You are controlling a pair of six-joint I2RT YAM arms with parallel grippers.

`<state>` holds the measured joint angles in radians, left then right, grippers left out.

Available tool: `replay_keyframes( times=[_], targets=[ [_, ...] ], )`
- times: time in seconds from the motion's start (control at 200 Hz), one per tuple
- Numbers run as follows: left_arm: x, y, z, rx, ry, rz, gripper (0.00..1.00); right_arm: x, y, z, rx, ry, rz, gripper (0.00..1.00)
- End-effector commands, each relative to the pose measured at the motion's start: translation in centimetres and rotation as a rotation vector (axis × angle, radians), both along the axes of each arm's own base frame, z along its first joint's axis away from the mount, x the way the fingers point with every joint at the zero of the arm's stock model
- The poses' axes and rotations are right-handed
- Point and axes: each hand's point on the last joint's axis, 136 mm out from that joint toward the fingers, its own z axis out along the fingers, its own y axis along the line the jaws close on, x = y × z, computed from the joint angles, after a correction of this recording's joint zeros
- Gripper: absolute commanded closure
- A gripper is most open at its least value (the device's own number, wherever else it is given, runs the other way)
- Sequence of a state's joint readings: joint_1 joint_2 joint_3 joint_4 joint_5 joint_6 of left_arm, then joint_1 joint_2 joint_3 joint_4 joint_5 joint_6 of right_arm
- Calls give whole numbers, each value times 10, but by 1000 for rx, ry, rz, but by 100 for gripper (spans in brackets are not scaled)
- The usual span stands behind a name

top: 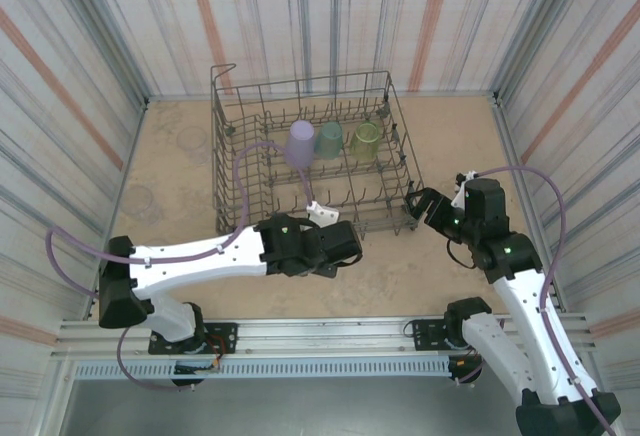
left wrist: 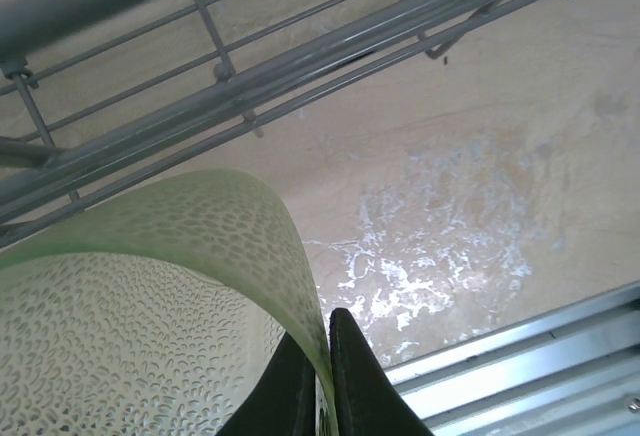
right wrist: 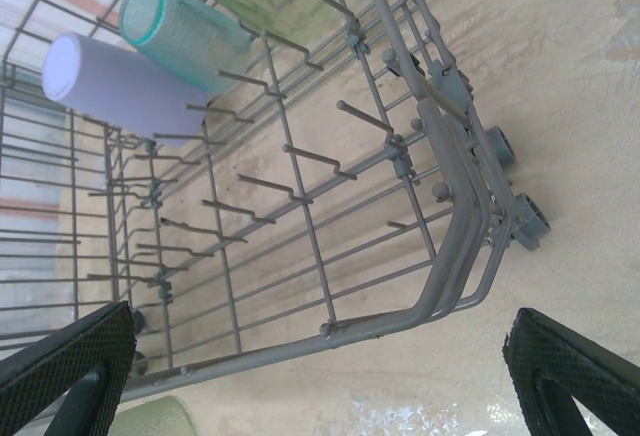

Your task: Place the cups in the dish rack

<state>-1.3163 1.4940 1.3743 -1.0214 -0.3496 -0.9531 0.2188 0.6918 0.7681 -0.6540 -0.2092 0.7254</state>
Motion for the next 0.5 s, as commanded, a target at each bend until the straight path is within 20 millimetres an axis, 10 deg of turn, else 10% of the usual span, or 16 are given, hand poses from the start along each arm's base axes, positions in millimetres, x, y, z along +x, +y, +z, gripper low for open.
replay_keyframes(
  times=[0.0, 0.496],
  targets=[
    [-4, -8, 24, -20, -7, -81, 100, 3, 3, 13, 11, -35, 6, 1],
    [9, -37, 95, -122, -114, -175, 100, 4, 3, 19, 4, -37, 8, 1]
  ],
)
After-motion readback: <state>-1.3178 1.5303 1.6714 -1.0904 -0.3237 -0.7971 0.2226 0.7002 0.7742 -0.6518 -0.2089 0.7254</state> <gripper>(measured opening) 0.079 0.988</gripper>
